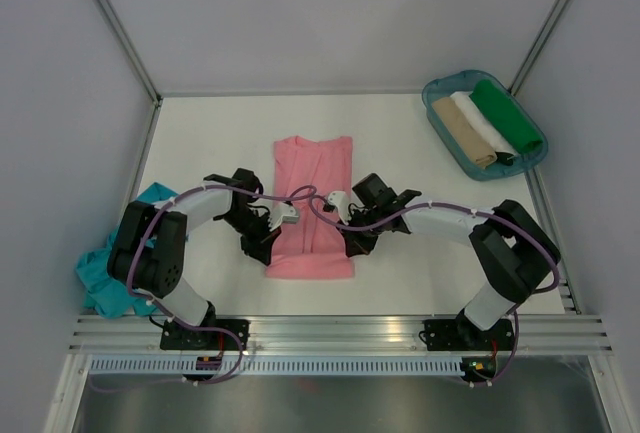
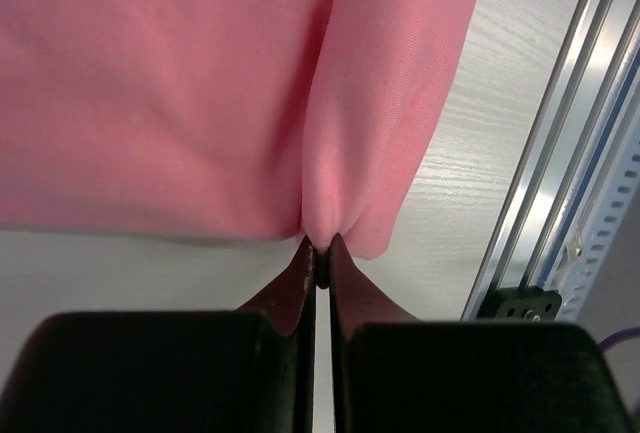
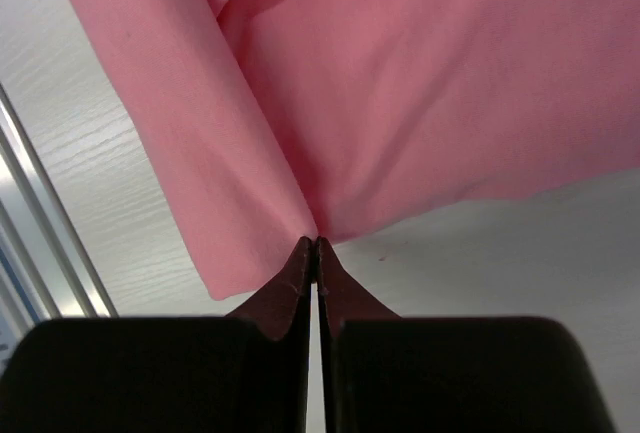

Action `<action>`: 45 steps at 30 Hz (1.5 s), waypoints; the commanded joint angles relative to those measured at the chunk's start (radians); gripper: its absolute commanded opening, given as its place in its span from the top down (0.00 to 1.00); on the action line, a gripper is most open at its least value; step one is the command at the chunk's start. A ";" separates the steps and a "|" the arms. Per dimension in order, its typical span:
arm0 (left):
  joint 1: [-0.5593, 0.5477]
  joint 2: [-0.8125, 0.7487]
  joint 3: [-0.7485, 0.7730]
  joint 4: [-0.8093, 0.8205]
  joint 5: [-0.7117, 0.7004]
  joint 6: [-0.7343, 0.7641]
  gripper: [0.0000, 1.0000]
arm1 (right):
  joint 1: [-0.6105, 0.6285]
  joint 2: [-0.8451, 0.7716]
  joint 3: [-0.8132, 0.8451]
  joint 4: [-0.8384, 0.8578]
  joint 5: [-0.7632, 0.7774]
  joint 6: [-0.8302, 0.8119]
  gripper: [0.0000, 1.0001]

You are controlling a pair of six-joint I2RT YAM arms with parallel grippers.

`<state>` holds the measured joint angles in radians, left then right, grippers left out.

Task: Roll the t-shirts
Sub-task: Roll the tshirt

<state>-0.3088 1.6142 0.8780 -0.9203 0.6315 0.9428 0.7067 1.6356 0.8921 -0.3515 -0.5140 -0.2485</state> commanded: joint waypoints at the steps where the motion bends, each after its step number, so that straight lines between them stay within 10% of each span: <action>1: 0.005 0.010 0.042 0.057 -0.003 -0.076 0.94 | -0.009 0.020 0.050 0.013 0.113 0.037 0.94; 11: 0.005 -0.004 0.050 0.058 0.002 -0.105 0.82 | -0.016 -0.166 -0.004 0.058 0.152 0.078 0.68; 20: 0.008 -0.023 0.101 0.058 0.005 -0.134 0.79 | 0.025 -0.166 -0.068 0.176 -0.133 0.178 0.95; 38: 0.106 -0.022 0.249 -0.002 0.059 -0.213 0.66 | 0.028 -0.020 -0.061 0.183 0.034 0.221 1.00; 45: -0.067 -0.163 0.089 0.001 0.030 -0.136 0.75 | 0.027 -0.043 -0.065 0.192 0.040 0.227 1.00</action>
<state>-0.3054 1.5192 1.0405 -0.8963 0.6376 0.7776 0.7311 1.6054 0.8097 -0.1932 -0.4831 -0.0338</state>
